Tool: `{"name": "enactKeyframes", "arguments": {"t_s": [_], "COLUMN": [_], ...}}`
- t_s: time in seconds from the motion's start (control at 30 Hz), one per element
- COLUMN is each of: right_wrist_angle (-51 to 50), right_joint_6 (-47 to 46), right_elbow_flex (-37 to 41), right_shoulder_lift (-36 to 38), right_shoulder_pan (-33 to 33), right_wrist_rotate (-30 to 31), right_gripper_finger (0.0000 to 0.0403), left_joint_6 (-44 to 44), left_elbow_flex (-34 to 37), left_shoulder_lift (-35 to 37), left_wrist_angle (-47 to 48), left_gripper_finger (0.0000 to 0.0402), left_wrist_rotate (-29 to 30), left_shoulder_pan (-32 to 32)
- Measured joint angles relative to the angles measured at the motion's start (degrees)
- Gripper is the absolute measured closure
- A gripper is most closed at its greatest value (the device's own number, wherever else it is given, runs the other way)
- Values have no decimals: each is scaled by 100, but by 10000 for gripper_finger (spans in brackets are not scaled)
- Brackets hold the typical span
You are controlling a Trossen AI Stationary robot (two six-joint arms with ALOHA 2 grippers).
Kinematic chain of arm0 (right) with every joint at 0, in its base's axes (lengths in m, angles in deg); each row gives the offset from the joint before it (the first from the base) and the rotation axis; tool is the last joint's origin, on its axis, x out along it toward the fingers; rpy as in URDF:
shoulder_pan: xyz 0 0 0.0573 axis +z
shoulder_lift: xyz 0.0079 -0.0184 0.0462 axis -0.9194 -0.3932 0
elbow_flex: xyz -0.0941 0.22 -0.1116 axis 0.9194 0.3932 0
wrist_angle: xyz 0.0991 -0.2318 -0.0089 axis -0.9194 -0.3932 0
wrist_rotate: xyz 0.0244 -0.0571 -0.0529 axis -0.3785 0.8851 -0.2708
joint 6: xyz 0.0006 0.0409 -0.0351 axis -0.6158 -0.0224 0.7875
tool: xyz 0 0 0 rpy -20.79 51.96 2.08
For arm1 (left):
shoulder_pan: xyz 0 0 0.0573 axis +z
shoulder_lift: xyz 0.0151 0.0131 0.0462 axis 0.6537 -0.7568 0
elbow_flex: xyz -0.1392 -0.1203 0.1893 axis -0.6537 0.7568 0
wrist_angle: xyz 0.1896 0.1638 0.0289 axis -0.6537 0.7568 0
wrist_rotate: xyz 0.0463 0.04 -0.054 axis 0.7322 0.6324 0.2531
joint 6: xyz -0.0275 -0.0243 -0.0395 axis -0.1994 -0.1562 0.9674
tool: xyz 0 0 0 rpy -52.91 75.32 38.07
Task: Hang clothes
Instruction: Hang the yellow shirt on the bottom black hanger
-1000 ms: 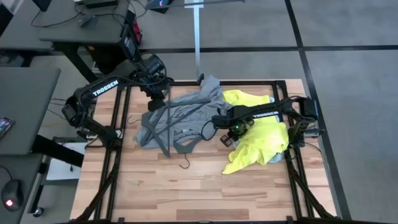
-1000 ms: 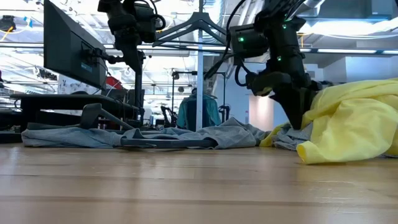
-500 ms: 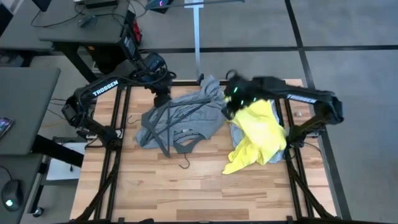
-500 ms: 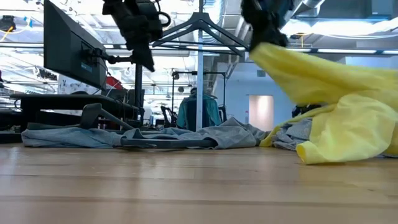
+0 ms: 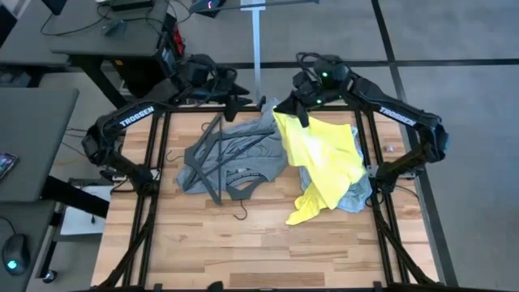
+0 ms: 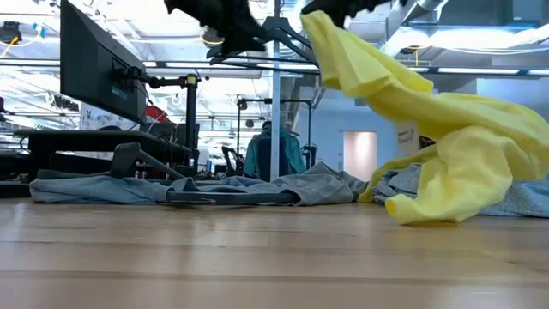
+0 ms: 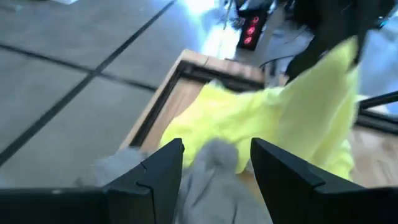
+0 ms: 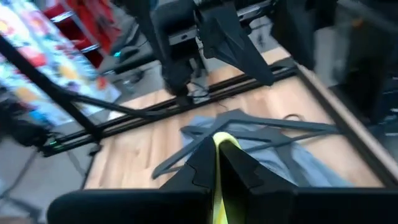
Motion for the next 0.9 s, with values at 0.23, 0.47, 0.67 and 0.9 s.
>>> {"name": "enactKeyframes", "arguments": {"t_s": [0.23,0.47,0.67,0.9], "right_wrist_angle": [86,242,269,245], "right_joint_6": [47,154,197,284], "right_elbow_flex": [1,0,0,0], "right_shoulder_lift": [-435,-485,-439,-387], "right_shoulder_pan": [-173,-198,-363,-520], "right_wrist_rotate": [-702,-1200,-1372,-1620], "right_gripper_finger": [403,403,403,403], "left_joint_6": [272,1126,1360,1470], "left_elbow_flex": [0,13,13,4], "left_shoulder_lift": [-632,-1118,-1134,-951], "left_wrist_angle": [-357,-1518,-1838,-1075], "left_gripper_finger": [228,228,228,228], "left_wrist_rotate": [-18,-785,-917,-2003], "left_shoulder_pan": [-442,-721,-740,-617]}}
